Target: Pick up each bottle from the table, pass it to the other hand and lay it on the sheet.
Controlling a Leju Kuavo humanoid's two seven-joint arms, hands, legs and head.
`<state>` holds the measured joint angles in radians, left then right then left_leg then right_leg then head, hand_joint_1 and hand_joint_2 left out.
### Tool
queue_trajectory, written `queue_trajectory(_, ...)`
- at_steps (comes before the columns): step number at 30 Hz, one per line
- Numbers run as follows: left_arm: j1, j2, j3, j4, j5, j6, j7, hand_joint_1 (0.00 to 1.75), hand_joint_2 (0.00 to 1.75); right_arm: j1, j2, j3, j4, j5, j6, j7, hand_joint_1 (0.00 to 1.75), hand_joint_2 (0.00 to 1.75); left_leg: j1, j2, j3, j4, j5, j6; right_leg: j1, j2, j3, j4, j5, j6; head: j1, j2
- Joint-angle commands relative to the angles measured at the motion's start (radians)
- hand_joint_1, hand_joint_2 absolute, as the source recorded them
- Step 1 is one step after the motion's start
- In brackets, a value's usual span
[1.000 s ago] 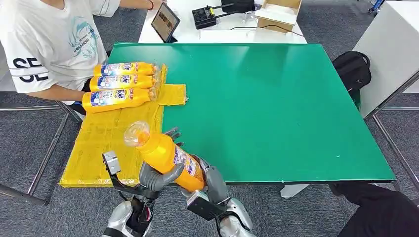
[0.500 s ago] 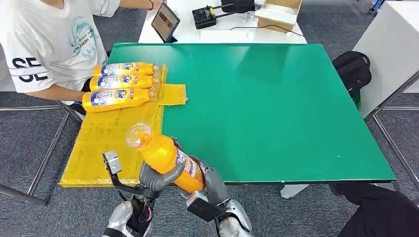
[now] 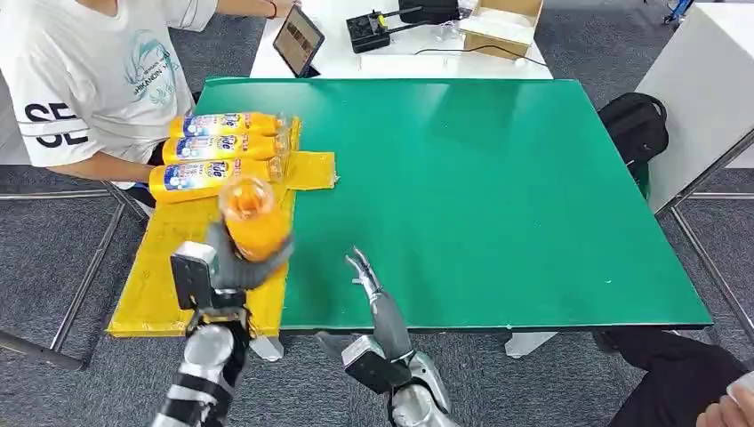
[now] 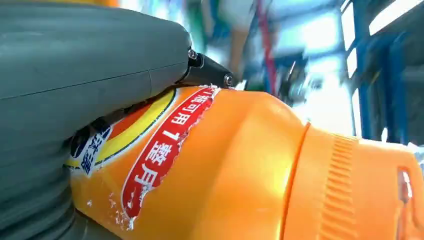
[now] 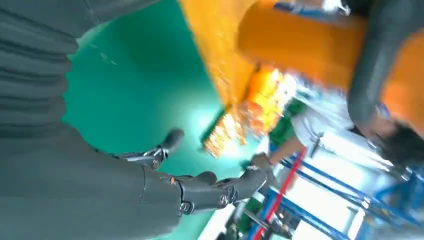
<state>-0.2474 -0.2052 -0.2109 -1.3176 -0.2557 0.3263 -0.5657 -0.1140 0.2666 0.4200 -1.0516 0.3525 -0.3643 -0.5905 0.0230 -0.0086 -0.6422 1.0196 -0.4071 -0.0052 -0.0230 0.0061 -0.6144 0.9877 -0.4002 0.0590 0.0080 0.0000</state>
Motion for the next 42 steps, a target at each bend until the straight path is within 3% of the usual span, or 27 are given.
queue_trajectory(1, -0.179, 0.075, 0.135, 0.182, -0.118, 0.094, -0.016, 1.75, 1.75, 0.007, -0.028, -0.030, -0.122, -0.028, -0.020, 0.001, 0.00, 0.00, 0.000, 0.001, 0.005, -0.001, -0.002, 0.001, 0.000, -0.001, 0.005, -0.001, -0.001, -0.003, 0.000, 0.000)
queue_trajectory(4, -0.175, 0.067, 0.138, 0.183, -0.136, 0.120, -0.009, 1.75, 1.75, 0.011, -0.021, -0.040, -0.126, -0.036, -0.036, -0.007, 0.00, 0.00, 0.000, 0.000, 0.004, -0.001, -0.001, 0.001, 0.000, -0.002, 0.005, -0.001, -0.002, -0.002, 0.000, 0.000)
queue_trajectory(6, -0.202, 0.091, 0.135, 0.229, -0.269, 0.223, 0.018, 1.75, 1.75, 0.027, -0.002, -0.080, -0.175, -0.084, -0.104, -0.058, 0.00, 0.00, -0.001, -0.001, 0.004, -0.001, -0.001, 0.001, 0.000, -0.002, 0.005, -0.001, -0.002, -0.002, 0.000, 0.000)
queue_trajectory(8, -0.245, 0.145, 0.102, 0.327, -0.574, 0.348, 0.144, 1.75, 1.75, 0.052, 0.009, -0.112, -0.264, -0.141, -0.161, -0.085, 0.00, 0.00, -0.001, -0.001, 0.003, 0.000, -0.001, 0.001, 0.000, -0.001, 0.003, 0.000, -0.001, -0.002, 0.000, 0.000)
queue_trajectory(10, -0.289, 0.178, 0.091, 0.437, -0.794, 0.372, 0.250, 1.75, 1.75, 0.069, 0.015, -0.140, -0.333, -0.178, -0.200, -0.097, 0.00, 0.00, -0.001, -0.001, 0.006, -0.001, -0.002, 0.001, 0.000, -0.003, 0.006, 0.001, -0.003, -0.004, 0.000, 0.000)
queue_trajectory(13, -0.345, 0.210, 0.074, 0.614, -1.083, 0.372, 0.385, 1.75, 1.75, 0.069, 0.018, -0.153, -0.370, -0.201, -0.229, -0.108, 0.00, 0.00, -0.001, -0.003, 0.005, -0.001, -0.001, 0.001, 0.000, -0.005, 0.005, 0.001, -0.003, -0.004, 0.001, 0.000)
queue_trajectory(16, -0.425, 0.271, -0.019, 0.781, -1.315, 0.222, 0.557, 1.75, 1.75, 0.063, 0.017, -0.149, -0.359, -0.194, -0.238, -0.108, 0.00, 0.00, -0.001, 0.001, 0.007, -0.002, -0.001, 0.001, 0.001, -0.001, 0.006, 0.000, -0.002, -0.004, 0.000, 0.000)
queue_trajectory(19, -0.434, 0.270, -0.019, 0.783, -1.315, 0.215, 0.557, 1.75, 1.75, 0.063, 0.016, -0.150, -0.360, -0.194, -0.238, -0.108, 0.00, 0.00, 0.000, 0.000, 0.005, -0.001, -0.001, 0.001, 0.001, -0.001, 0.004, 0.000, -0.001, -0.003, 0.001, 0.000)
queue_trajectory(22, -0.464, 0.291, -0.081, 0.829, -1.315, 0.102, 0.565, 1.75, 1.75, 0.061, 0.017, -0.149, -0.340, -0.199, -0.224, -0.108, 0.00, 0.00, 0.000, 0.004, 0.006, 0.000, -0.002, 0.001, 0.001, 0.000, 0.004, 0.000, 0.000, -0.006, 0.000, 0.000)
queue_trajectory(23, -0.468, 0.293, -0.072, 0.842, -1.306, 0.086, 0.539, 1.75, 1.75, 0.058, 0.018, -0.153, -0.329, -0.213, -0.209, -0.106, 0.00, 1.75, 0.000, 0.003, 0.004, 0.000, -0.001, 0.000, 0.001, 0.001, 0.002, 0.000, 0.001, -0.005, 0.000, 0.000)
queue_trajectory(35, -0.450, 0.270, 0.106, 0.913, -1.076, -0.062, 0.364, 1.75, 1.75, 0.042, 0.027, -0.141, -0.248, -0.210, -0.184, -0.108, 0.00, 1.75, 0.000, 0.006, 0.005, -0.001, -0.001, 0.000, 0.001, 0.003, 0.003, 0.000, 0.001, -0.005, 0.000, 0.000)
queue_trajectory(42, -0.439, 0.271, 0.116, 0.931, -1.055, -0.094, 0.354, 1.75, 1.75, 0.034, 0.031, -0.133, -0.217, -0.210, -0.175, -0.106, 0.00, 1.75, 0.000, 0.007, 0.007, -0.002, -0.001, 0.001, 0.001, 0.004, 0.005, -0.001, 0.001, -0.006, 0.000, 0.000)
